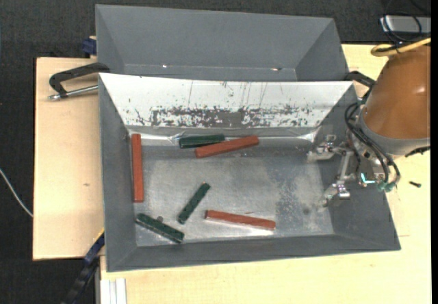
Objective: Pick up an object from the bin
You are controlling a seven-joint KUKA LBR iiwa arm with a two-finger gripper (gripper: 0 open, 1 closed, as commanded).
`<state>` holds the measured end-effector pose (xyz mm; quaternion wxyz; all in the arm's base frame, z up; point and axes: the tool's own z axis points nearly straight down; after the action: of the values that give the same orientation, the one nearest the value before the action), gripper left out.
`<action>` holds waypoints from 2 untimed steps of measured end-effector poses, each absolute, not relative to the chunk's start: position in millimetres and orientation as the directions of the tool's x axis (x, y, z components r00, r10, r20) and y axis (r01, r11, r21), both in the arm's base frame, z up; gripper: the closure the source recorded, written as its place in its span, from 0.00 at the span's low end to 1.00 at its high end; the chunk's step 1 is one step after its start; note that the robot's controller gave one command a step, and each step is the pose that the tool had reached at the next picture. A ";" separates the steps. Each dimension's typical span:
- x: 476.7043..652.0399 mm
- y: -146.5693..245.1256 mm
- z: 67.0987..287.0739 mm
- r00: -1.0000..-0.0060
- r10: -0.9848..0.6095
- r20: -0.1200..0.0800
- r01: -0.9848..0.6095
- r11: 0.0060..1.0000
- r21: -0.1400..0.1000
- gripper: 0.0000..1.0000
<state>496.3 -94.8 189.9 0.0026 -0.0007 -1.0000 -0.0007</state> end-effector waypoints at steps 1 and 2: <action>498.1 -94.5 193.5 -1.000 0.000 -0.003 0.000 1.000 0.000 0.00; 498.4 -59.1 155.2 -0.998 -0.066 -0.007 -0.066 0.998 -0.002 0.00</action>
Offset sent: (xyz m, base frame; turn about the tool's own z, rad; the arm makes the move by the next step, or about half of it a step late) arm -0.0009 0.0924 -0.0959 -0.1740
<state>498.4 -59.1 155.2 -0.0033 0.0332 -0.9994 0.0007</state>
